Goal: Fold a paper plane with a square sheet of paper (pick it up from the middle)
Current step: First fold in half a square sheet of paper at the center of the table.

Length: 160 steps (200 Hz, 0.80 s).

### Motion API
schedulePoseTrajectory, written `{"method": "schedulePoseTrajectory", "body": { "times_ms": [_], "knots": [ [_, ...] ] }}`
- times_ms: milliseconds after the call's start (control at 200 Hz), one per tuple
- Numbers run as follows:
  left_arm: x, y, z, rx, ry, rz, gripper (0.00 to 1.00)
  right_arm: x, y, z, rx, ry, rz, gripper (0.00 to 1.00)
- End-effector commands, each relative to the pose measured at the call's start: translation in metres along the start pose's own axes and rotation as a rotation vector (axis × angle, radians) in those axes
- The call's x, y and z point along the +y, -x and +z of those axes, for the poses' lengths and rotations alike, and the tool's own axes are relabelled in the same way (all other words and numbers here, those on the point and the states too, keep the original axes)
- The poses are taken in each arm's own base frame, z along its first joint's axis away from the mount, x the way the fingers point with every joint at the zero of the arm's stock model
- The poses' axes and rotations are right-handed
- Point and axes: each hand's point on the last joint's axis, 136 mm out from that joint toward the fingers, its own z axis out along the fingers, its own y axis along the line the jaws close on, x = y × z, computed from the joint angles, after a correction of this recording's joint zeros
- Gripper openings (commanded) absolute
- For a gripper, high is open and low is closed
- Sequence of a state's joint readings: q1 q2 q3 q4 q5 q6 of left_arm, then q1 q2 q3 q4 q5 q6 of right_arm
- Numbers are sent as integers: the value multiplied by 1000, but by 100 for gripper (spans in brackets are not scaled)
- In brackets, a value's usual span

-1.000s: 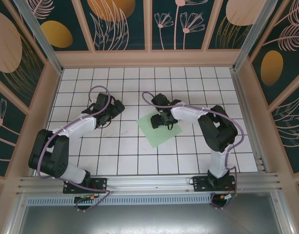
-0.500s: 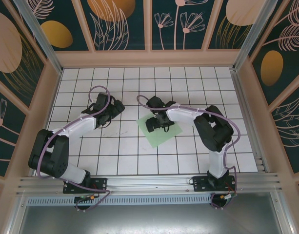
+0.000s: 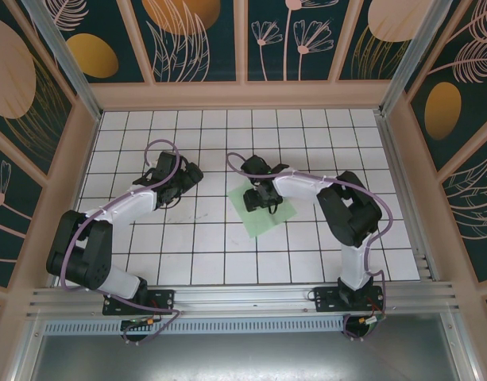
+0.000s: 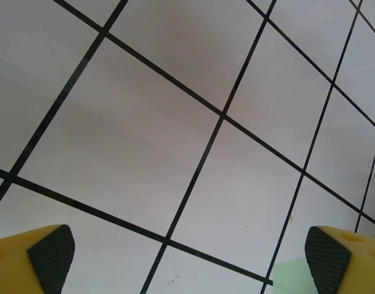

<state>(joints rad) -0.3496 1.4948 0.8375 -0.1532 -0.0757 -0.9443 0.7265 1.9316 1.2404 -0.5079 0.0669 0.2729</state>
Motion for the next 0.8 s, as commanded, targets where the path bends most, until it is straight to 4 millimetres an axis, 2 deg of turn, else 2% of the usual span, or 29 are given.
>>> {"method": "schedulePoseTrajectory", "body": {
  "times_ms": [0,55,145,255,385,465,470,525,580,796],
  "knots": [
    [0,-1,-2,2,-12,10,99,9,-13,6,45,84,42,58],
    [0,-2,-4,4,-19,10,99,21,-2,-8,9,174,63,50],
    [-5,-1,-8,6,-41,19,99,38,14,-32,-43,337,96,44],
    [-12,1,-15,6,-76,22,99,52,35,-68,-118,560,152,35],
    [-22,1,-22,16,-136,20,99,56,54,-109,-195,789,209,32],
    [-30,0,-27,26,-185,23,99,68,53,-127,-199,914,211,32],
    [-30,0,-27,26,-188,23,99,63,56,-127,-207,914,224,32],
    [-36,-1,-30,32,-224,26,99,56,58,-128,-209,947,258,32],
    [-41,-4,-32,41,-260,25,99,51,56,-120,-197,942,287,33],
    [-51,-20,-31,109,-357,24,95,25,44,-62,-121,778,394,39]
  ]
}}
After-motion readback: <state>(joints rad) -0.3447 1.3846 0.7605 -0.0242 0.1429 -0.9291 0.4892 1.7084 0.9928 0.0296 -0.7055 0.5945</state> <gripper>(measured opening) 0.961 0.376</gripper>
